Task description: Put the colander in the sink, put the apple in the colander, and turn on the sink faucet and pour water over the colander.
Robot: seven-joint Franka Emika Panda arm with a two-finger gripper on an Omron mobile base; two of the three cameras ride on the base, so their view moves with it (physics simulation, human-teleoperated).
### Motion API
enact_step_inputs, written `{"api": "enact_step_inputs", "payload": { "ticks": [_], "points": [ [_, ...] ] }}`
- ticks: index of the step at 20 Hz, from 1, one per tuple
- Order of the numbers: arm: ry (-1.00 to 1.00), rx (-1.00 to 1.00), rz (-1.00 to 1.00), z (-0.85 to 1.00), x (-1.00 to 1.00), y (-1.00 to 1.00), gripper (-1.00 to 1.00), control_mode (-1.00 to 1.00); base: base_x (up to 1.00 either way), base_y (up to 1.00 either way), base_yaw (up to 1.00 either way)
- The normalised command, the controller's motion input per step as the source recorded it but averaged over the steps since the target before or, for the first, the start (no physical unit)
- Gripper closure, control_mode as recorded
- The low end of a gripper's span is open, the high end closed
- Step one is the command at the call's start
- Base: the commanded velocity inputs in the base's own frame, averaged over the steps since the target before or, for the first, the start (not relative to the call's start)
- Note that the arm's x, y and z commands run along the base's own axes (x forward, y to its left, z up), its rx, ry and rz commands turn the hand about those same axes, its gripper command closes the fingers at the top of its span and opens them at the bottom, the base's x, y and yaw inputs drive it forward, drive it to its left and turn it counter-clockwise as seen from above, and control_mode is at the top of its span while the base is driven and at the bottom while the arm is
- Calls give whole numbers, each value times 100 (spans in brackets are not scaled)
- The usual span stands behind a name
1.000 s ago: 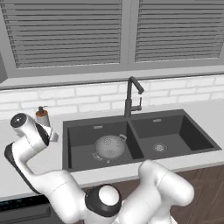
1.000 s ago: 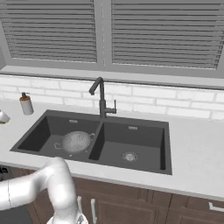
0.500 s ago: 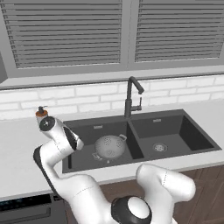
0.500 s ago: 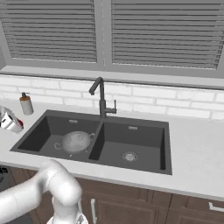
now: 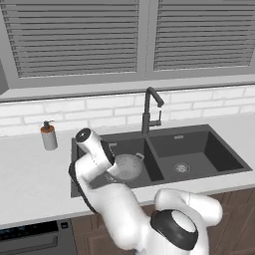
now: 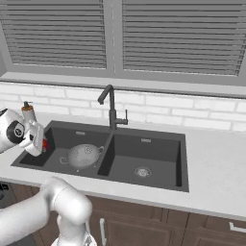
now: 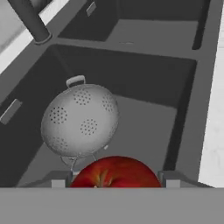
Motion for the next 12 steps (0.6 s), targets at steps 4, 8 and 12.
{"api": "enact_step_inputs", "payload": {
  "ticks": [4, 8, 12],
  "points": [
    [11, 2, -40, 0, 38, -99, 100, -100, 0, 0, 0],
    [13, 0, -26, 0, 56, -46, 100, -100, 0, 0, 0],
    [11, -1, -9, 0, 60, -4, 100, -100, 0, 0, 0]
  ]
}}
